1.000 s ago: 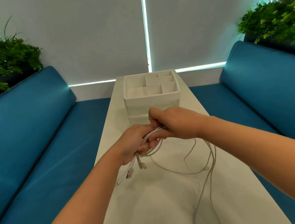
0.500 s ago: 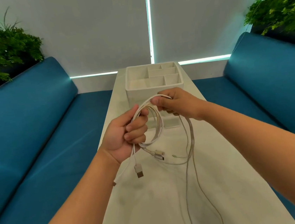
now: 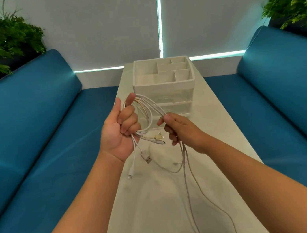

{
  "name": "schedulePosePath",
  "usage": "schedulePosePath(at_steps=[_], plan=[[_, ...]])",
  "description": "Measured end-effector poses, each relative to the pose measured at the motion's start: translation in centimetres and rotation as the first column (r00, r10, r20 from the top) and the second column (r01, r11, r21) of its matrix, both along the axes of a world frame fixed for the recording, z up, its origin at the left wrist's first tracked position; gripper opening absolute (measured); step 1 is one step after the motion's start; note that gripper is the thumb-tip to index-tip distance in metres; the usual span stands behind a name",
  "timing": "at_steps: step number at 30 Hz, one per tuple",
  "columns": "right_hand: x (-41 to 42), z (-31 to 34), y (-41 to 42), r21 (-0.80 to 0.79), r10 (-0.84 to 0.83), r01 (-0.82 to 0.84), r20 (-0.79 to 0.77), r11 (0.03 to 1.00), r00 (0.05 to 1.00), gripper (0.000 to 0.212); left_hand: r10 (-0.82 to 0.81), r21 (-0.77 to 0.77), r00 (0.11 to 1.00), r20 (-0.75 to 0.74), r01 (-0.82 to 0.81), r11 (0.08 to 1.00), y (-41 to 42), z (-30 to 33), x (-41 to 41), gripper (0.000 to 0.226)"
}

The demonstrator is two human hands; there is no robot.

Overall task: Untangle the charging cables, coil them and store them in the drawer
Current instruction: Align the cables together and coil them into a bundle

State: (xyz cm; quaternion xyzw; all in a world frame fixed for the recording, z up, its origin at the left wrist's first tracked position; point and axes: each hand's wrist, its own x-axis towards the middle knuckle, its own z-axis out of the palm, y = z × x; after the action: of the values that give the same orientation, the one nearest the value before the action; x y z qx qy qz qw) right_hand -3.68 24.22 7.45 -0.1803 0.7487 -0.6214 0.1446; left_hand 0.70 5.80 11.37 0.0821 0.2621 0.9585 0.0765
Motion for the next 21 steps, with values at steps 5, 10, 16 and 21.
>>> schedulePosePath(at_steps=[5, 10, 16, 21], plan=[[1.1, -1.3, -1.0, 0.595, -0.042, 0.363, -0.484, 0.717, 0.874, 0.046, 0.138, -0.188, 0.987, 0.082, -0.121, 0.975, 0.3, -1.2, 0.9, 0.042], [2.4, 0.1, -1.7, 0.811, 0.419, 0.388, -0.566, 0.438, 0.710, 0.046, 0.222, -0.296, 0.968, 0.120, -0.179, 0.938, -0.2, -2.9, 1.7, 0.045], [4.2, 2.6, -2.3, 0.897, 0.799, 0.238, -0.440, 0.372, 0.410, 0.027, 0.272, -0.527, 0.961, 0.044, -0.210, 0.824, 0.2, -3.1, 2.6, 0.047], [3.6, 4.0, -2.3, 0.902, 0.851, 0.132, -0.432, 0.411, 0.299, 0.027, 0.200, -0.558, 0.978, 0.050, -0.138, 0.818, 1.0, -2.4, 3.3, 0.045]])
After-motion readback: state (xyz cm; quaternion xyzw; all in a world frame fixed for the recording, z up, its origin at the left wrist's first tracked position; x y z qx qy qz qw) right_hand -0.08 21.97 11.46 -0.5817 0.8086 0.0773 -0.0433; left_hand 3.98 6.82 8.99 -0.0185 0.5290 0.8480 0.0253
